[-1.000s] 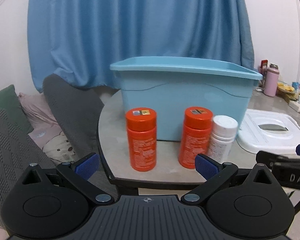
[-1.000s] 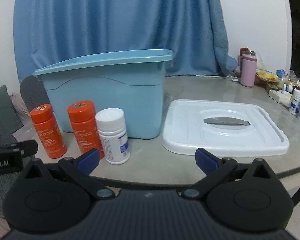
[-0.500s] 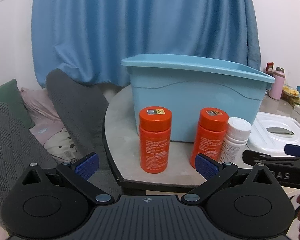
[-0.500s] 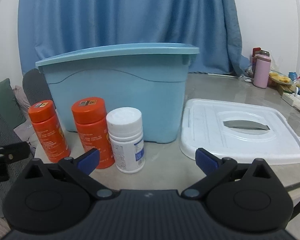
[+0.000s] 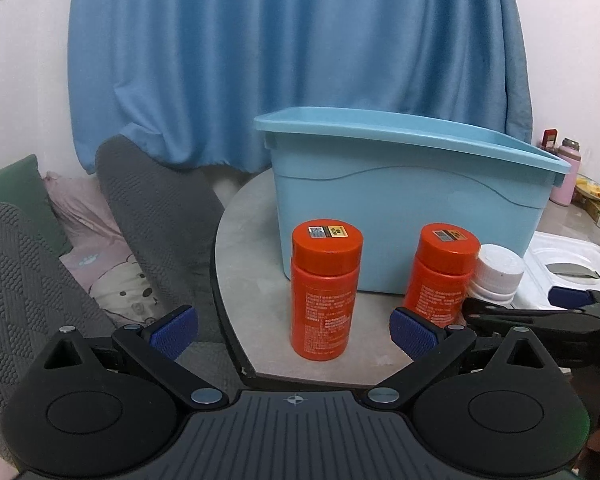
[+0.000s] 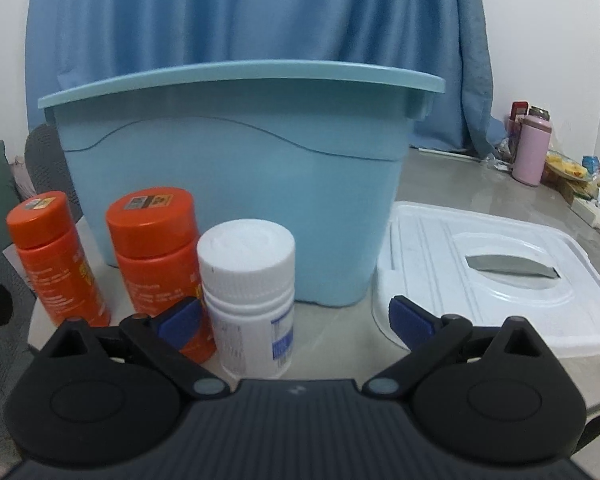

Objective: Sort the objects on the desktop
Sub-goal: 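Grasp the white pill bottle with the right tool while the left tool grasps an orange bottle, then lift the orange bottle over the blue bin with the left tool while the right tool carries the white bottle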

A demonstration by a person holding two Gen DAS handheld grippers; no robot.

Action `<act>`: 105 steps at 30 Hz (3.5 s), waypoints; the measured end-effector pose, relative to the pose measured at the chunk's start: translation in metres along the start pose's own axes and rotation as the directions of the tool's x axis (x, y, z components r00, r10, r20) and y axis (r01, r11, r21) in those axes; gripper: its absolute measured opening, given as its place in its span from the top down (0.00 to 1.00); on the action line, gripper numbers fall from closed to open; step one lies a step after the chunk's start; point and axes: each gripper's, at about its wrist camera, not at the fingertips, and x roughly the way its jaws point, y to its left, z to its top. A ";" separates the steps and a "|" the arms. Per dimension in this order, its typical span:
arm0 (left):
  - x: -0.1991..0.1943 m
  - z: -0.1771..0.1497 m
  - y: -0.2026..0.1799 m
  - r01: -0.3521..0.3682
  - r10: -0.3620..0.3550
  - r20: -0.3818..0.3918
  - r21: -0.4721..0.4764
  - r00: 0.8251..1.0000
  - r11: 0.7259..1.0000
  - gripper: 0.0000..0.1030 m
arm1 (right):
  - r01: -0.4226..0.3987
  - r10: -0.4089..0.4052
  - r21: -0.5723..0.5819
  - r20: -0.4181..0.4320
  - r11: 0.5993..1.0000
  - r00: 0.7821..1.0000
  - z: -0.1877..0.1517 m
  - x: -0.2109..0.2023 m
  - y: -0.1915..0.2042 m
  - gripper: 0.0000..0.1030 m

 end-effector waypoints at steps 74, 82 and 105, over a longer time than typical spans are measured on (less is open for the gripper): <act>0.098 -0.013 -0.023 0.037 -0.033 0.082 -0.058 0.996 0.998 0.51 | -0.058 0.053 0.044 0.109 0.997 0.993 -0.033 -0.049 -0.046 0.53; 0.078 -0.007 -0.021 0.029 -0.025 0.049 -0.070 0.998 0.997 0.51 | -0.068 0.063 0.048 0.086 0.997 0.994 -0.020 -0.062 -0.045 0.53; -0.037 0.078 -0.011 0.071 -0.068 0.049 -0.068 0.996 0.995 0.51 | -0.103 0.098 0.048 0.103 0.994 0.990 0.067 -0.129 -0.031 0.53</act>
